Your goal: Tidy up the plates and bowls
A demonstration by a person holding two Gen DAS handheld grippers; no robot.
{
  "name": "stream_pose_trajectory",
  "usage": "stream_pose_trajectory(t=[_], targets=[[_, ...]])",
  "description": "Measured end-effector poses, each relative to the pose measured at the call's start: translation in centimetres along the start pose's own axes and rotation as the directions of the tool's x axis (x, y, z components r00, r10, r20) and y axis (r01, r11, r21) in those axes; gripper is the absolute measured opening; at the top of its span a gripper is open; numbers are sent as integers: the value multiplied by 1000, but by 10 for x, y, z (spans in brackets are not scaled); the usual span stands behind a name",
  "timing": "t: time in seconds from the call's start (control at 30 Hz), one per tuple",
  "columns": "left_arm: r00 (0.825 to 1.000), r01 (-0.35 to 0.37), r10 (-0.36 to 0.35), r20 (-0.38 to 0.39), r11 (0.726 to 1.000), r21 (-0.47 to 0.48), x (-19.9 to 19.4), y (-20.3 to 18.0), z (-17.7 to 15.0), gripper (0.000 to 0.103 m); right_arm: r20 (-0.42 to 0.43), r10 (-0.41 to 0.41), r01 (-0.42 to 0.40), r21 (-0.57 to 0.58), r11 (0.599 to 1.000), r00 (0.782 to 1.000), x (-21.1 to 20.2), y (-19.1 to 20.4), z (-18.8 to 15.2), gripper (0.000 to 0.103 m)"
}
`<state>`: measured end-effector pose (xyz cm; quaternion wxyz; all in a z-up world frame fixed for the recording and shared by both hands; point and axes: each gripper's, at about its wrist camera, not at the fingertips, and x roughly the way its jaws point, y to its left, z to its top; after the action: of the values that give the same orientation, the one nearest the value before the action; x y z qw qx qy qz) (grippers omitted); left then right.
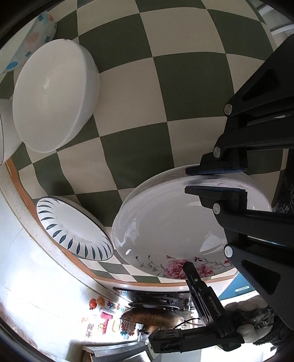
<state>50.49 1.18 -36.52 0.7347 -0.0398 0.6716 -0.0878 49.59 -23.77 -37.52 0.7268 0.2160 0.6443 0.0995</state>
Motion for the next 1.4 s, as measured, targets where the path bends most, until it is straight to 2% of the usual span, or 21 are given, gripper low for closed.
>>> stream_pose_trajectory(t=[0.33, 0.47, 0.67, 0.93, 1.0, 1.13, 1.23, 1.4], targets=[[997, 57, -57, -46, 998, 1, 14, -1, -9, 21, 10, -14, 14, 9, 1000, 1000, -6, -4, 0, 11], [998, 49, -49, -50, 999, 10, 14, -3, -11, 21, 6, -27, 27, 14, 1000, 1000, -6, -7, -2, 10], [994, 82, -84, -71, 996, -30, 11, 6, -11, 23, -44, -9, 11, 44, 999, 999, 1, -10, 1, 13], [990, 110, -116, -85, 991, -73, 1, 19, -7, 23, -82, -33, 36, 40, 999, 996, 4, -9, 8, 14], [992, 86, -91, -82, 994, -67, -5, 23, -9, 24, -86, -38, 41, 36, 998, 996, 4, -7, 10, 14], [994, 99, -103, -48, 992, -77, -22, 29, -8, 24, -60, -56, 58, 29, 998, 997, -7, -1, 18, 14], [995, 102, -102, 2, 993, -60, -40, 30, 4, 24, -21, -86, 86, -5, 996, 996, -18, 9, 30, 14], [992, 108, -105, 68, 993, -56, -55, 32, 55, 24, 19, -60, 60, -38, 997, 998, -33, 30, 62, 15]])
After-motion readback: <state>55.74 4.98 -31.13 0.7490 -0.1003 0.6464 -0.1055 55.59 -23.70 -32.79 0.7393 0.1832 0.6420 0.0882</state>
